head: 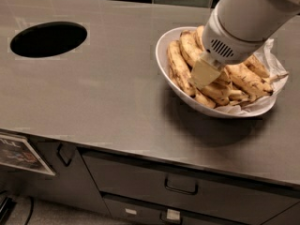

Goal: Pick banana from white bowl

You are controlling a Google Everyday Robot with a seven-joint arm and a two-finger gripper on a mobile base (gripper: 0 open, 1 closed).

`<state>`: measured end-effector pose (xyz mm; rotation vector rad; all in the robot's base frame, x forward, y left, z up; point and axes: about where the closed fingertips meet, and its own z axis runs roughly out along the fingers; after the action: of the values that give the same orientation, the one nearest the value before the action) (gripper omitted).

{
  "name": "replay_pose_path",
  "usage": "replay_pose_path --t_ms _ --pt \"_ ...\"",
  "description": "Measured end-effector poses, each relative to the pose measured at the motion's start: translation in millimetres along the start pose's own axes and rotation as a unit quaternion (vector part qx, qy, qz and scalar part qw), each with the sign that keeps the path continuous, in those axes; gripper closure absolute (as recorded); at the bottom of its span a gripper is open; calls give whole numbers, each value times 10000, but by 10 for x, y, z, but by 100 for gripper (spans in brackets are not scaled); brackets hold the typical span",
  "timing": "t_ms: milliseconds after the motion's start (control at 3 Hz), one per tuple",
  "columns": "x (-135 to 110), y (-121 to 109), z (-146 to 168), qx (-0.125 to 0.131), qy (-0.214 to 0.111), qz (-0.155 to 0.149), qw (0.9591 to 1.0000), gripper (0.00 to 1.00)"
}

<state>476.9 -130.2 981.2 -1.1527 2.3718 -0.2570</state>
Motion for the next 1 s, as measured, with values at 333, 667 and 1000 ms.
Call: replay_pose_path --t_ms 333,667,1000 --pt "-3 1 -8 8 -6 -1 10000 50" --pt "-6 -2 -26 49 -14 19 10000 52" --pt "1 -10 -28 95 18 49 9999 51"
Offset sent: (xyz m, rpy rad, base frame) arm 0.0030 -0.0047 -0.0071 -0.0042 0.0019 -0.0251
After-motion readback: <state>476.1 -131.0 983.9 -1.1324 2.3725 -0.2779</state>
